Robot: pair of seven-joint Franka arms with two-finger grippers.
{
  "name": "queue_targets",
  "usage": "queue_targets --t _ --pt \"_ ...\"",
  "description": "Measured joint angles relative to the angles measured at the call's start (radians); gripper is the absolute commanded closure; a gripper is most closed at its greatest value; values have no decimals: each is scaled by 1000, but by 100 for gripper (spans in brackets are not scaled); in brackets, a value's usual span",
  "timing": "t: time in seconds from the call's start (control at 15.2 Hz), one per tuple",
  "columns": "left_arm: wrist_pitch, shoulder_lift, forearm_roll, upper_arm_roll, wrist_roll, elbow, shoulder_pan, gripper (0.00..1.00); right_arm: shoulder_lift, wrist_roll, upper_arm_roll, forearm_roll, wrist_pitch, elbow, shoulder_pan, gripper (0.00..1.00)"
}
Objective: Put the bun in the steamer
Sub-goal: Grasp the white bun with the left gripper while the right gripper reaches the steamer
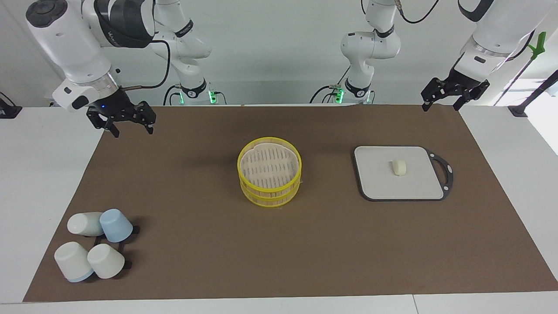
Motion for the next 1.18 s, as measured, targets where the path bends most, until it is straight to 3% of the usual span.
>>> queue_targets --t 0.72,1.18 --pt "45 -10 0 4 0 -37 0 0 0 -1 0 -21 -11 -2 0 0" --pt "477 -54 1 7 36 -500 1 0 -2 8 5 -21 -1 -13 4 1"
